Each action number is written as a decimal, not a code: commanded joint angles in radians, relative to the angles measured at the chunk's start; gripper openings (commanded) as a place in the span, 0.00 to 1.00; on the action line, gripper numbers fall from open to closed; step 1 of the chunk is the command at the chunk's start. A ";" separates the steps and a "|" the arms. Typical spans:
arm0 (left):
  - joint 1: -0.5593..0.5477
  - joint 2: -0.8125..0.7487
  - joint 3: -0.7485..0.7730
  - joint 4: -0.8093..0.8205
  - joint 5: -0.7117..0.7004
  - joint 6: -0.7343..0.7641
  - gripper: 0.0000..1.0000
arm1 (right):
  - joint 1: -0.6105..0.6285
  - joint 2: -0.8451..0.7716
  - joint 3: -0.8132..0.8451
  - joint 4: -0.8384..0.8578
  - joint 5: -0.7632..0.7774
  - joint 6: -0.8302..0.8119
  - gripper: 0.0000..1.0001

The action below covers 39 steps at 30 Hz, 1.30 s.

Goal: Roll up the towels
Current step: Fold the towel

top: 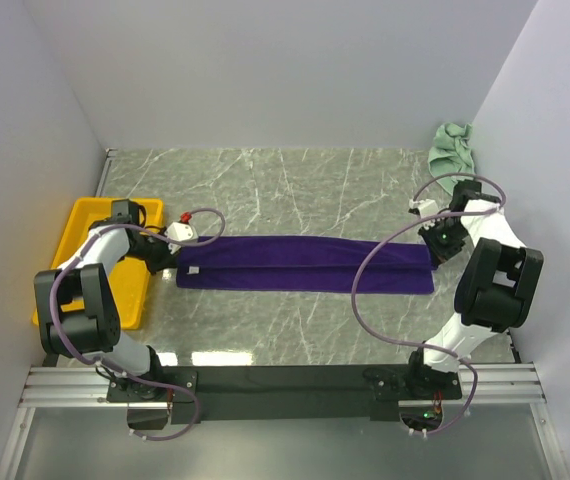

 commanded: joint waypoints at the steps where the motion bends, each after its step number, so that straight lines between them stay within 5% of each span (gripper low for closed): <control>1: 0.013 -0.041 0.027 -0.040 0.034 0.030 0.01 | -0.012 -0.049 0.015 -0.017 0.014 -0.043 0.00; 13: 0.011 0.012 -0.033 -0.006 -0.020 0.042 0.01 | -0.015 -0.034 -0.146 0.095 0.065 -0.061 0.00; 25: 0.024 -0.015 0.088 -0.124 0.015 0.039 0.01 | -0.020 -0.092 -0.012 -0.014 0.012 -0.061 0.00; 39: 0.022 -0.011 -0.059 -0.059 -0.060 0.084 0.01 | -0.017 -0.082 -0.189 0.103 0.097 -0.107 0.05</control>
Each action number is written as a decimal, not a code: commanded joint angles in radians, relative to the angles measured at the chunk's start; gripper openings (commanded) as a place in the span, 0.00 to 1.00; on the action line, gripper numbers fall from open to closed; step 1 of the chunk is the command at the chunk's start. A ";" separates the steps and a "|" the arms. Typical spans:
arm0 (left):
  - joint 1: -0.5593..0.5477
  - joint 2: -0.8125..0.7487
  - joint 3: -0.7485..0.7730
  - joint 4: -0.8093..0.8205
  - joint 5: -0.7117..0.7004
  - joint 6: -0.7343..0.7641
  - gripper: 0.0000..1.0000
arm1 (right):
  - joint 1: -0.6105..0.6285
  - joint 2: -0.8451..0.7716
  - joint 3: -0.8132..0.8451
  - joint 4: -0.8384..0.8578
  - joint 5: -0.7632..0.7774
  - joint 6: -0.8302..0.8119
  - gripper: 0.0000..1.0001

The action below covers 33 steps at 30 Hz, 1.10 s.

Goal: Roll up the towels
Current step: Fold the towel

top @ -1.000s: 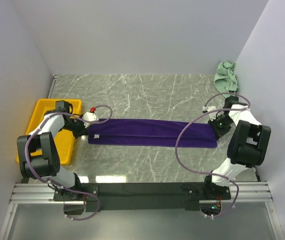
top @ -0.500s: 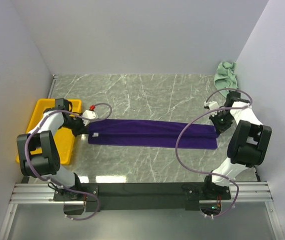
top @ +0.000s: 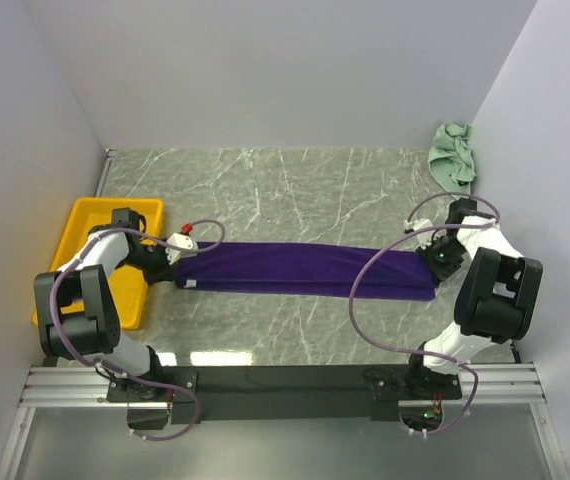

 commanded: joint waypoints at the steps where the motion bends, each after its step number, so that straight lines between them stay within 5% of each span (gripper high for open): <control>1: 0.004 0.005 -0.026 0.068 -0.023 0.006 0.02 | -0.009 0.005 0.000 0.037 0.042 -0.017 0.23; 4: 0.002 0.025 0.006 0.075 -0.026 -0.056 0.16 | -0.010 0.013 0.043 -0.005 0.016 -0.002 0.67; 6: 0.007 0.031 0.058 0.026 -0.021 -0.067 0.23 | -0.012 -0.006 0.084 -0.032 -0.004 0.001 0.74; 9: 0.011 0.001 0.111 -0.027 -0.015 -0.076 0.33 | -0.030 -0.026 0.167 -0.092 -0.042 -0.005 0.76; 10: 0.013 -0.009 0.137 -0.046 -0.006 -0.068 0.44 | -0.036 -0.024 0.194 -0.132 -0.057 -0.005 0.76; 14: 0.015 0.003 0.227 -0.083 0.034 -0.126 0.54 | -0.061 0.048 0.365 -0.204 -0.128 0.049 0.75; 23: -0.015 0.259 0.499 0.081 -0.005 -0.575 0.51 | -0.004 0.308 0.620 -0.195 -0.137 0.253 0.59; 33: -0.070 0.402 0.556 0.065 -0.121 -0.608 0.55 | 0.040 0.402 0.555 -0.183 -0.065 0.211 0.59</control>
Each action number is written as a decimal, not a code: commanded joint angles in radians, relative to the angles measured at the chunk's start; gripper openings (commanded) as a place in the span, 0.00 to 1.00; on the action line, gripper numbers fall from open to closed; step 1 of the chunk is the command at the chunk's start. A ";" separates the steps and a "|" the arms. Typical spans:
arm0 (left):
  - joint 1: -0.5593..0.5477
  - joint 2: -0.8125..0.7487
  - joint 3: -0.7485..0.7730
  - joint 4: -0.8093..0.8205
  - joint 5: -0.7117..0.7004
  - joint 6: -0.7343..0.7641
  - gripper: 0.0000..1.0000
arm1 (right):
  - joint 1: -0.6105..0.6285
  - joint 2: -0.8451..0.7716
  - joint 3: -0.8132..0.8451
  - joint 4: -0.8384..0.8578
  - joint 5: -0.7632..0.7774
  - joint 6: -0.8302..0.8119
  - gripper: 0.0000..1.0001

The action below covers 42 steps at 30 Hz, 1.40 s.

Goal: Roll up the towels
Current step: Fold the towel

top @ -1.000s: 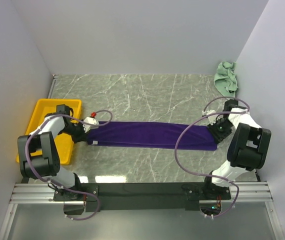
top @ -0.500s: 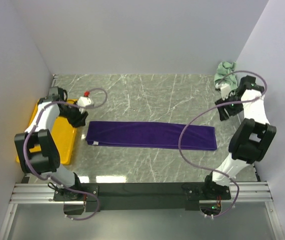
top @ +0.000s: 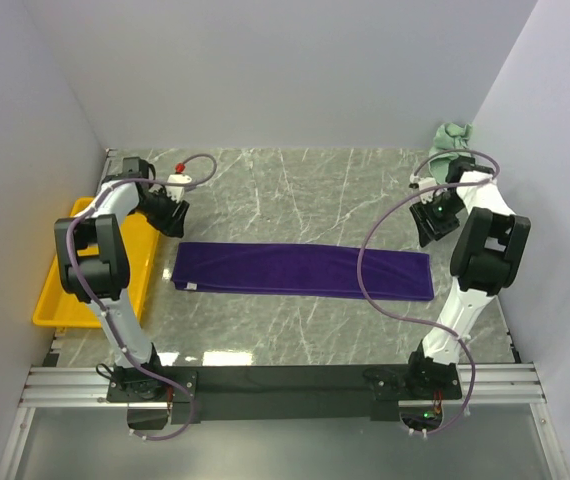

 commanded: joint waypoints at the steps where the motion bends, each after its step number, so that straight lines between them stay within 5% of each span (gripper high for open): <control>1: -0.010 0.002 0.027 0.004 -0.026 -0.032 0.55 | 0.008 0.016 -0.019 -0.015 0.034 -0.012 0.59; 11: -0.025 0.039 0.030 -0.014 -0.028 0.005 0.56 | 0.022 0.071 -0.079 -0.024 0.052 -0.061 0.50; 30: -0.045 0.103 0.048 -0.102 -0.002 0.048 0.47 | 0.022 0.080 -0.085 -0.011 0.075 -0.073 0.03; 36: -0.047 0.120 0.024 -0.094 0.010 0.050 0.29 | 0.022 0.076 -0.081 -0.005 0.071 -0.066 0.00; 40: -0.045 0.101 0.013 -0.094 0.021 0.059 0.01 | 0.020 0.048 -0.081 0.024 0.061 -0.049 0.00; 42: -0.031 0.084 0.021 -0.076 0.029 0.047 0.01 | 0.017 0.011 -0.078 0.038 0.057 -0.041 0.00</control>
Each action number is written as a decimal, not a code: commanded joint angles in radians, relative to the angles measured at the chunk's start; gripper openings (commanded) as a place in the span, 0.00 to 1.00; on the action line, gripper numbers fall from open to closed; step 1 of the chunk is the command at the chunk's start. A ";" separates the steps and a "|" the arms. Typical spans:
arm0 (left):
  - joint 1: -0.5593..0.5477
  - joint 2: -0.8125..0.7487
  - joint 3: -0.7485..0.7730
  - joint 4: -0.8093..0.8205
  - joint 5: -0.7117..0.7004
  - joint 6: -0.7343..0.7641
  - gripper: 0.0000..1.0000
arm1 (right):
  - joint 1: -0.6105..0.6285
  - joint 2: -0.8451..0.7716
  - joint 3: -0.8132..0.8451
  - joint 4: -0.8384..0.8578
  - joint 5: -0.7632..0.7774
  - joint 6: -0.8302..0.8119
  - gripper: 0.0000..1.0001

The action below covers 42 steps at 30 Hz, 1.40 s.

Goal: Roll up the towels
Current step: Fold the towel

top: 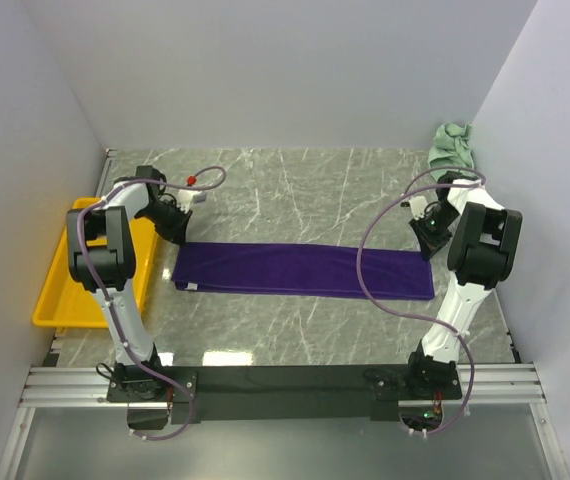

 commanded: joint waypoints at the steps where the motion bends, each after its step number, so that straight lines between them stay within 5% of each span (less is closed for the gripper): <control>1: 0.019 -0.045 0.022 0.011 0.054 -0.022 0.00 | -0.002 -0.073 0.009 0.058 -0.004 0.018 0.00; 10: 0.085 -0.213 0.160 0.099 0.082 -0.117 0.00 | -0.086 -0.242 0.196 0.058 -0.056 0.035 0.00; 16: 0.089 -0.366 0.087 0.212 0.083 -0.164 0.00 | -0.116 -0.373 0.179 0.104 -0.072 0.015 0.00; 23: 0.141 -0.531 -0.009 0.234 0.079 -0.143 0.00 | -0.153 -0.581 0.019 0.132 -0.086 -0.054 0.00; 29: 0.164 -0.598 -0.007 -0.016 0.138 0.001 0.00 | -0.199 -0.736 -0.127 0.086 -0.067 -0.166 0.00; 42: 0.175 -0.934 -0.355 -0.159 0.108 0.124 0.00 | -0.261 -1.057 -0.496 0.048 -0.027 -0.354 0.00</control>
